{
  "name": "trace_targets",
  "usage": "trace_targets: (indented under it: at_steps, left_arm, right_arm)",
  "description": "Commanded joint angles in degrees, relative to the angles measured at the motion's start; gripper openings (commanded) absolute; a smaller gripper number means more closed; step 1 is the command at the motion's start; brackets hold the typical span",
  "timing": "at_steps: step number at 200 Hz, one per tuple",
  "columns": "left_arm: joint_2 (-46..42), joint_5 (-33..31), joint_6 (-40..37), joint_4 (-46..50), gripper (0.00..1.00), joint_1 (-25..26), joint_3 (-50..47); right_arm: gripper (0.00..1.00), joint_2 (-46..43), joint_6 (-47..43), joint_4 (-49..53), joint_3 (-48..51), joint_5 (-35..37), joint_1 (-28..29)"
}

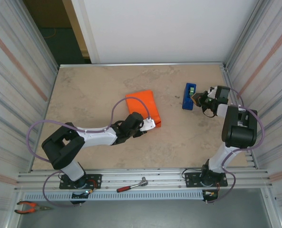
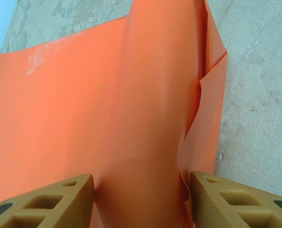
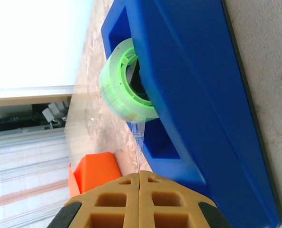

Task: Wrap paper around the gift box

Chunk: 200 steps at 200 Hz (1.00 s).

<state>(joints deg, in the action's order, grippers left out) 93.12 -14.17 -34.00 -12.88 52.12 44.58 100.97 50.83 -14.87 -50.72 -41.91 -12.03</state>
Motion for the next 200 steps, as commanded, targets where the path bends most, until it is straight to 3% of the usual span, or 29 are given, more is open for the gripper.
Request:
trace_targets:
  at_steps: [1, 76, 200]
  left_arm:
    - [1.4, 1.1, 1.5, 3.6, 0.54, -0.1, 0.4]
    - [1.4, 1.0, 1.5, 3.7, 0.54, 0.2, 0.4]
    - [1.6, 0.7, 1.4, 3.9, 0.54, 0.5, 0.6]
  right_arm:
    - [0.0, -4.2, 3.1, -2.2, 1.1, -3.1, -0.1]
    - [0.0, -7.6, 11.9, -12.8, 7.7, -4.6, 0.3]
    - [0.0, -14.3, 13.6, -11.5, 14.5, -1.4, 1.3]
